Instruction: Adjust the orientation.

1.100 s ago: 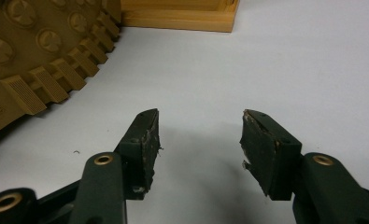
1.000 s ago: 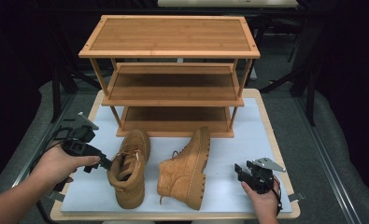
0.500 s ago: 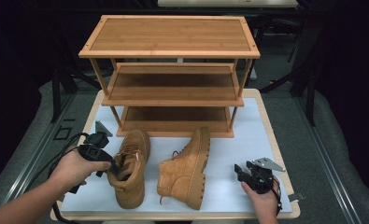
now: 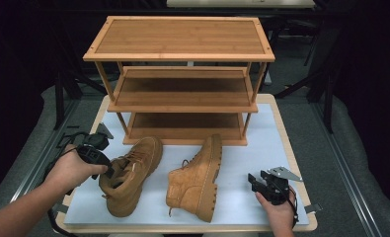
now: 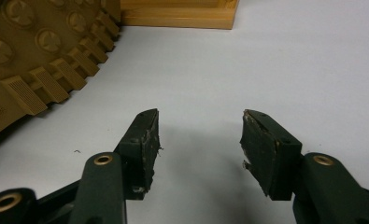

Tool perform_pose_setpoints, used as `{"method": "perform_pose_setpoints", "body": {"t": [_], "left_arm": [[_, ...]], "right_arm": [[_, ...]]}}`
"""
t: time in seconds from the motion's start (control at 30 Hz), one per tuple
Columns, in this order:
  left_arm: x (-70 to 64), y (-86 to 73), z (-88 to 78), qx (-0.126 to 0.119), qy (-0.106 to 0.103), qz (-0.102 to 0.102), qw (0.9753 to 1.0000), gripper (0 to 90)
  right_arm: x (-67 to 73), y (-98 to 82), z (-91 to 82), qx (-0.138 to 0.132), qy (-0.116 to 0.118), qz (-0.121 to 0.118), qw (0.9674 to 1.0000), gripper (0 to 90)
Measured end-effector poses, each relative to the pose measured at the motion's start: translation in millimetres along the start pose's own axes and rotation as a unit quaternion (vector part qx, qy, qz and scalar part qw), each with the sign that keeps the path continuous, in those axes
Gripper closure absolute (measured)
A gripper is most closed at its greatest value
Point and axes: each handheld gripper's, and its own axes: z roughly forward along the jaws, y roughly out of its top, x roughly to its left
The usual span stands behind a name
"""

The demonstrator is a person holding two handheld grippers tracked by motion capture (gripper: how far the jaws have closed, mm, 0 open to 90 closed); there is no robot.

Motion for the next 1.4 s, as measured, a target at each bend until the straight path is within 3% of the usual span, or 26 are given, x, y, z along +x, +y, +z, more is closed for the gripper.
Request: {"method": "perform_pose_setpoints", "body": {"t": [0.17, 0.23, 0.53, 0.77, 0.93, 0.97, 1.0, 1.07, 1.2, 1.23, 1.27, 1.33, 1.4], "left_arm": [[0.9, -10.2, 2.2, 0.031, -0.012, -0.014, 0.9993, 61.5], [0.4, -12.8, 6.6, 0.038, -0.019, -0.02, 0.9989, 61.2], [3.9, -8.5, 19.0, 0.048, -0.026, -0.011, 0.9984, 66.0], [16.4, -8.2, 20.0, 0.046, -0.078, -0.027, 0.9955, 74.2], [27.4, -11.5, 20.1, 0.033, -0.119, -0.055, 0.9908, 75.8], [31.3, -12.5, 17.5, 0.023, -0.141, -0.064, 0.9876, 76.8], [31.3, -12.5, 17.5, 0.023, -0.141, -0.064, 0.9876, 77.1], [35.5, -14.2, 14.5, 0.016, -0.166, -0.077, 0.983, 77.4], [43.4, -20.8, 8.6, 0.001, -0.22, -0.104, 0.9699, 77.8], [44.8, -22.8, 6.1, -0.004, -0.239, -0.113, 0.9643, 77.8], [45.7, -23.8, 4.1, -0.002, -0.243, -0.112, 0.9634, 77.8], [44.5, -26.1, -0.5, -0.012, -0.269, -0.138, 0.9531, 77.9], [44.1, -27.6, -5.4, -0.013, -0.283, -0.143, 0.9482, 77.9]], "right_arm": [[-0.2, 0.5, -0.6, 0.008, 0.0, 0.0, 1.0, 45.9], [-0.1, 0.2, 0.2, 0.002, 0.001, -0.001, 1.0, 45.9], [0.0, 0.3, -0.5, 0.008, 0.0, -0.001, 1.0, 45.9], [0.1, 0.3, -0.4, 0.008, 0.001, -0.001, 1.0, 45.9], [-0.1, 0.4, -0.3, 0.009, 0.0, -0.001, 1.0, 45.9], [-0.3, 0.5, -0.5, 0.01, 0.0, -0.001, 1.0, 45.9], [-0.3, 0.5, -0.5, 0.01, 0.0, -0.001, 1.0, 45.9], [-0.2, 0.5, -0.7, 0.01, 0.0, 0.002, 0.9999, 45.9], [-0.6, 0.5, -0.7, 0.009, 0.0, 0.002, 1.0, 45.9], [-0.7, 0.5, -0.6, 0.009, 0.0, 0.002, 1.0, 45.9], [-0.8, 0.6, -0.3, 0.01, 0.001, 0.003, 0.9999, 45.9], [-0.7, 0.6, -0.4, 0.01, 0.002, 0.003, 0.9999, 45.9], [-0.5, 0.5, -0.6, 0.009, 0.001, 0.003, 1.0, 45.9]]}}
